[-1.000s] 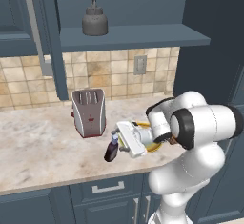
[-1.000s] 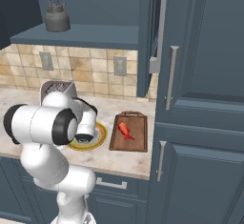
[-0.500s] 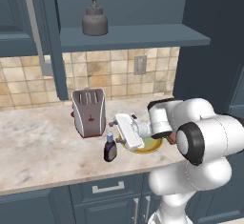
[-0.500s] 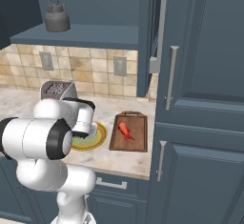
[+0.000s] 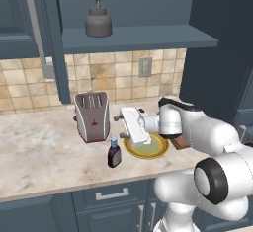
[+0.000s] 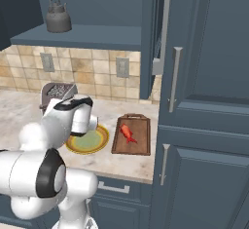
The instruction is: Pick the fish from the plate and place it on the cutting board. Then pick the condiment bottle from the cabinet and place it next to the cutting board.
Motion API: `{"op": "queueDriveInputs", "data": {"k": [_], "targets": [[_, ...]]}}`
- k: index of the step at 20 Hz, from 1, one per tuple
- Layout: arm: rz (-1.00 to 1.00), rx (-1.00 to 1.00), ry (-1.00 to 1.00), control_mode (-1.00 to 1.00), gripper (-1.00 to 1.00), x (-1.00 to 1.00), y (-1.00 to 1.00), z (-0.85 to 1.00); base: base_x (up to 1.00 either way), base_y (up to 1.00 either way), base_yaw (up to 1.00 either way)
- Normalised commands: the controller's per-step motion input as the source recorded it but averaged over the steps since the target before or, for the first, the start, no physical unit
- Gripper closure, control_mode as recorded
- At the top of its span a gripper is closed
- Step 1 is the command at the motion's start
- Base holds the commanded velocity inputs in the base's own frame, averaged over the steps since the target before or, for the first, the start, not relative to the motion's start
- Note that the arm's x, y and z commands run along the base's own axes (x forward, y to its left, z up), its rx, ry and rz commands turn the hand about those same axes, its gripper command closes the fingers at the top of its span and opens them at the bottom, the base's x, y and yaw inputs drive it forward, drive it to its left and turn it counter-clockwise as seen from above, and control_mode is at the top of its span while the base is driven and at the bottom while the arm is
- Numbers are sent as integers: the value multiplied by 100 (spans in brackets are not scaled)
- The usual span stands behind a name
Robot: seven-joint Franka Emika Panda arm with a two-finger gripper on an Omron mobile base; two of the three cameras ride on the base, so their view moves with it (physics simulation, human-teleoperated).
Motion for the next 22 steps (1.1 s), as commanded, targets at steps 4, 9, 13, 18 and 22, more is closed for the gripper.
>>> {"op": "queueDriveInputs", "data": {"k": [4,9,13,18,22], "targets": [[-17,-33,1,-100,-100,-46,0,48,0,0,0],[-18,-47,-2,-100,-100,-50,0,44,0,0,0],[-17,-49,-15,-100,-100,-43,0,54,0,0,0],[-9,-41,-25,-100,-100,-58,0,58,0,0,0],[-1,-34,-33,-100,-100,-65,0,13,0,0,0]]}}
